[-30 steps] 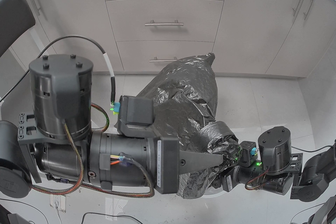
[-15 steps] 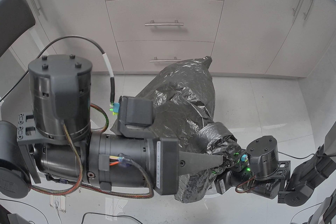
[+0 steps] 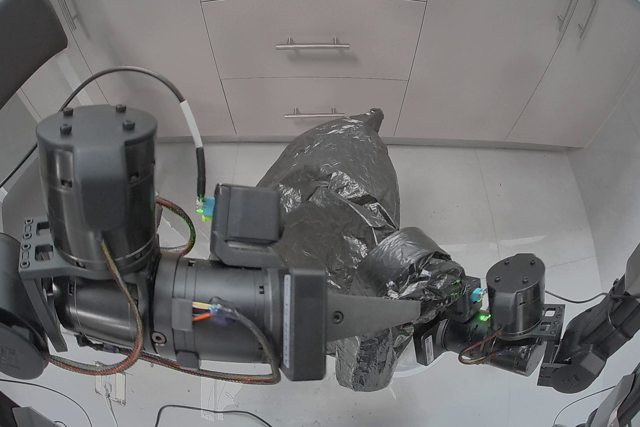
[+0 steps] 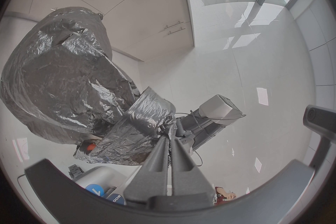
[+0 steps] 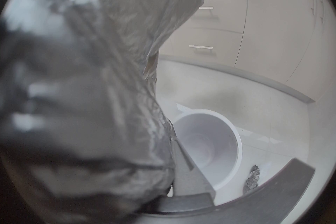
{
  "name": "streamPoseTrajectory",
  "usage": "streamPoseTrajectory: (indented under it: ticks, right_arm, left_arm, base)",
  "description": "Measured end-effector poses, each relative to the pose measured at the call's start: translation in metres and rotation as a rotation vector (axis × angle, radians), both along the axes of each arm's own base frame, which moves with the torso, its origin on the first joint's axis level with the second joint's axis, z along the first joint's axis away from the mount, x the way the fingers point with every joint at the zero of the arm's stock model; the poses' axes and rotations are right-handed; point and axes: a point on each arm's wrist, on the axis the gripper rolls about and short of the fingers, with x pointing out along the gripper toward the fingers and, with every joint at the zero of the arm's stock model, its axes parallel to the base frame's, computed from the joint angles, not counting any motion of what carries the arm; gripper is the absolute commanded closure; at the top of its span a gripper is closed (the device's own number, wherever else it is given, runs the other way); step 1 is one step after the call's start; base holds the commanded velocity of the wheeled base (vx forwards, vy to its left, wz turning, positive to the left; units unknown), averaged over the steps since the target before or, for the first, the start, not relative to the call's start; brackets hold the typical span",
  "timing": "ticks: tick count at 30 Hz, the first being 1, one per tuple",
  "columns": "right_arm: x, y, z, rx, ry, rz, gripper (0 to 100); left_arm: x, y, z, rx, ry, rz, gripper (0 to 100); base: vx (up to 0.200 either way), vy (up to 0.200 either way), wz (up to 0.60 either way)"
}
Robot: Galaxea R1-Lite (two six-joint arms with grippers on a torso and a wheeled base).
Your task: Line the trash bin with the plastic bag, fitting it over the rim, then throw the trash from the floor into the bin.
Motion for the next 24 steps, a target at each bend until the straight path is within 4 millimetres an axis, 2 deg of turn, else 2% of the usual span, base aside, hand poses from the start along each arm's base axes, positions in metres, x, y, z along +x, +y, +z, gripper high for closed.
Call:
streamPoseTrajectory:
  ticks: [4, 10, 17, 24]
  right_arm:
    - [0.006, -0.018, 0.012, 0.11, 0.018, 0.021, 100]
    - [0.018, -0.06, 0.034, 0.343, 0.158, 0.091, 100]
    - [0.016, -0.098, 0.063, 0.574, 0.308, 0.239, 100]
    - [0.01, -0.123, 0.071, 0.675, 0.395, 0.367, 100]
  left_arm:
    - [-0.002, 0.002, -0.001, 0.001, -0.002, -0.008, 100]
    - [-0.003, 0.005, -0.002, 0.004, -0.001, -0.011, 100]
    - [-0.003, 0.007, -0.003, 0.007, 0.0, -0.01, 100]
    - [0.003, 0.01, -0.006, 0.015, 0.001, 0.002, 100]
  base:
    - [0.0, 0.0, 0.0]
    - [0.0, 0.0, 0.0]
    - [0.0, 0.0, 0.0]
    - [0.0, 0.0, 0.0]
